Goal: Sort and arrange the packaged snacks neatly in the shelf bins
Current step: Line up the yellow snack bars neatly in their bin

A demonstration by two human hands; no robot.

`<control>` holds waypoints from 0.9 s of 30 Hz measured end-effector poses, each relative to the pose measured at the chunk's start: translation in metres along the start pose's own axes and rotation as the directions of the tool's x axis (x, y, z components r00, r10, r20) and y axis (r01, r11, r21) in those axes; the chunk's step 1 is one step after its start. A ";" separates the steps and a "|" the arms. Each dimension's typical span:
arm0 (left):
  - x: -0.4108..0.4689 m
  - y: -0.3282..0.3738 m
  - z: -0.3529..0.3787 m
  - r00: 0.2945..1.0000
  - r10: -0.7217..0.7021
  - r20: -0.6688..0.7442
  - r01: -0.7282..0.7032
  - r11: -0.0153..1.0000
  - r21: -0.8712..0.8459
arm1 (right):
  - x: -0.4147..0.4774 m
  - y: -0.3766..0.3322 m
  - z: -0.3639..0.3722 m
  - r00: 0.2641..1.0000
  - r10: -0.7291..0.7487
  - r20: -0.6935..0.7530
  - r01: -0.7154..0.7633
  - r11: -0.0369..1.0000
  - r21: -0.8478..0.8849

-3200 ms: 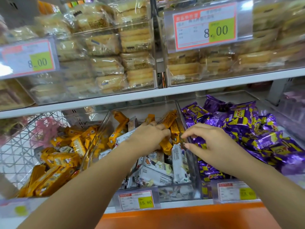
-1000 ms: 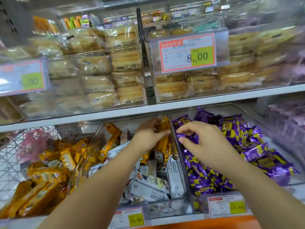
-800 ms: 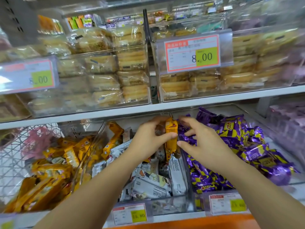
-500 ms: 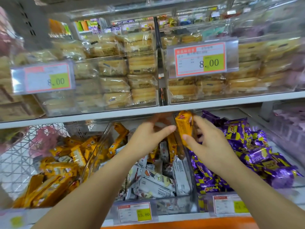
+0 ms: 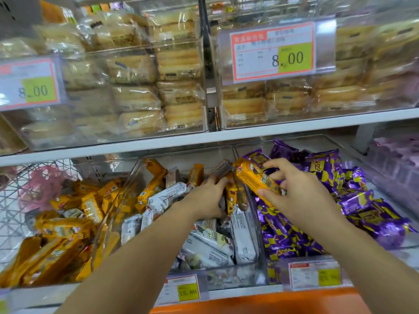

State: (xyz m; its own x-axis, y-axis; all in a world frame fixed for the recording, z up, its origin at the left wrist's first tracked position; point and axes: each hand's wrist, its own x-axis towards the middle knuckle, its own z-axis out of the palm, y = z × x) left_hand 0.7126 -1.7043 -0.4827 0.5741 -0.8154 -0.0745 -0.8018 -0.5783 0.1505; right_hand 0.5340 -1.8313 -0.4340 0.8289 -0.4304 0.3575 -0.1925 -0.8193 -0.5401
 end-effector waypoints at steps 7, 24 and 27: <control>0.012 -0.014 0.003 0.991 0.037 -0.125 -0.060 0.980 -0.187 | 0.000 -0.002 0.002 0.999 0.003 0.034 -0.004 1.000 0.012; 0.018 0.003 0.005 0.999 0.005 -0.054 -0.021 0.958 -0.286 | 0.004 -0.004 0.003 0.999 0.010 0.032 -0.011 0.999 0.033; 0.023 0.007 0.010 0.995 -0.028 -0.091 0.009 0.978 -0.209 | 0.004 -0.004 0.003 1.000 0.004 0.028 -0.005 0.999 0.035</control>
State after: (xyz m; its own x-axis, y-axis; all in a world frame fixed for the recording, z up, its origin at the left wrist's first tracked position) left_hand 0.7191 -1.7274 -0.4933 0.6091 -0.7930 0.0111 -0.7444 -0.5668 0.3529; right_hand 0.5394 -1.8281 -0.4329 0.8427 -0.4226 0.3336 -0.1778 -0.8033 -0.5684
